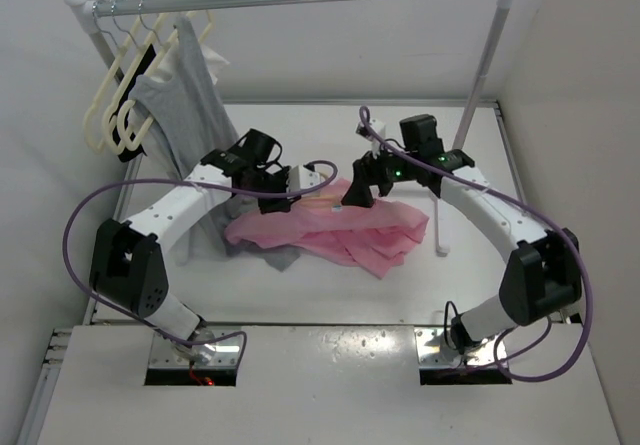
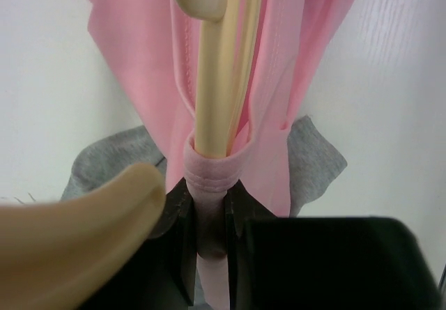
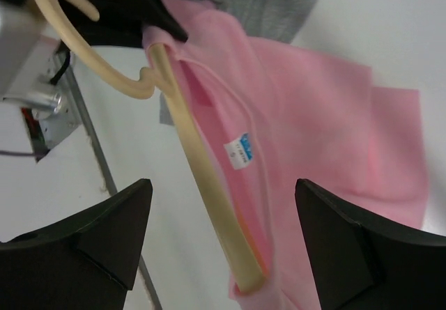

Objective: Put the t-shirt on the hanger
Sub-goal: Place tshirt on hanger

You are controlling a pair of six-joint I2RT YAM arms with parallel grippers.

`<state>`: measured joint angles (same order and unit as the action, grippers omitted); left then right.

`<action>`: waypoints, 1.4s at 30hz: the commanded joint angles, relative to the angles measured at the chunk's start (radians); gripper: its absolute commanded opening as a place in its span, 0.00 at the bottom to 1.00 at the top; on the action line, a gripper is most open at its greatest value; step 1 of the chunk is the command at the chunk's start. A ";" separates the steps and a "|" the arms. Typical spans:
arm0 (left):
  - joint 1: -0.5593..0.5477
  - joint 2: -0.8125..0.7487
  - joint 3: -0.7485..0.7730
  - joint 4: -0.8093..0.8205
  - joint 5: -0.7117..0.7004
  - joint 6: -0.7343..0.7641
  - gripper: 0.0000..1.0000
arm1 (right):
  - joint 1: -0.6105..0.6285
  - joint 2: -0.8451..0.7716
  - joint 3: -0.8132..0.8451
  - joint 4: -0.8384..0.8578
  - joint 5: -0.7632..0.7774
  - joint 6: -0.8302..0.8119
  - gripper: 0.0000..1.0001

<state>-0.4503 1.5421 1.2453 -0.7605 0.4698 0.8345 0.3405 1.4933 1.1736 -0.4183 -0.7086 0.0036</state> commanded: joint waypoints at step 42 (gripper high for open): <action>0.079 0.058 0.371 0.006 0.096 -0.254 1.00 | 0.075 -0.372 -0.039 0.067 0.788 0.024 0.00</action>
<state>-0.3733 1.6245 1.5253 -0.7673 0.5270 0.6914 0.4164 1.1751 1.0241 -0.3985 -0.0711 0.0357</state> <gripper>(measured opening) 0.995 0.157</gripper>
